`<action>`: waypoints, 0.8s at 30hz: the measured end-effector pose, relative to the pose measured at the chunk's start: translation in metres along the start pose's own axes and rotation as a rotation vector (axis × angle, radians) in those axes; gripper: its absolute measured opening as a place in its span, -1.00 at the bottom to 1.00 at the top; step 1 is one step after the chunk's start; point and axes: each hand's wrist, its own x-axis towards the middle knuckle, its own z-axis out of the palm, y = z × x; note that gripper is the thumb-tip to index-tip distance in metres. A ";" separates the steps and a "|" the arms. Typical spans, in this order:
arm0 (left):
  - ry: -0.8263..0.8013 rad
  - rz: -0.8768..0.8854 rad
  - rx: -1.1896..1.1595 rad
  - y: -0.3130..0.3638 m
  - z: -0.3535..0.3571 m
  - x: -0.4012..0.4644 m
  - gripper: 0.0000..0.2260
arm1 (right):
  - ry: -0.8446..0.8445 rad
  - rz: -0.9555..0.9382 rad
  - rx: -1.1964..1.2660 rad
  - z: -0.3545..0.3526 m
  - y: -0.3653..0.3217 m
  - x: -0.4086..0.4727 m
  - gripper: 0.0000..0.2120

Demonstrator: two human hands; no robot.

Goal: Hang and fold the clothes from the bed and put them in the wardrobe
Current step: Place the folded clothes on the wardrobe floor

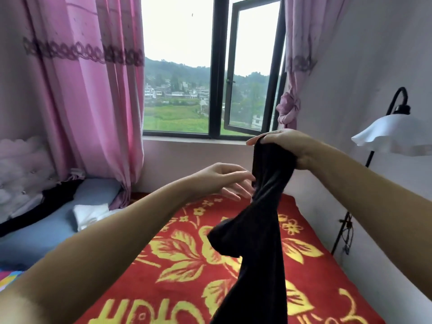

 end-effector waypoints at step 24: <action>0.125 0.074 0.232 -0.033 0.075 0.047 -0.71 | -0.170 -0.188 -0.219 -0.062 0.007 -0.019 -0.79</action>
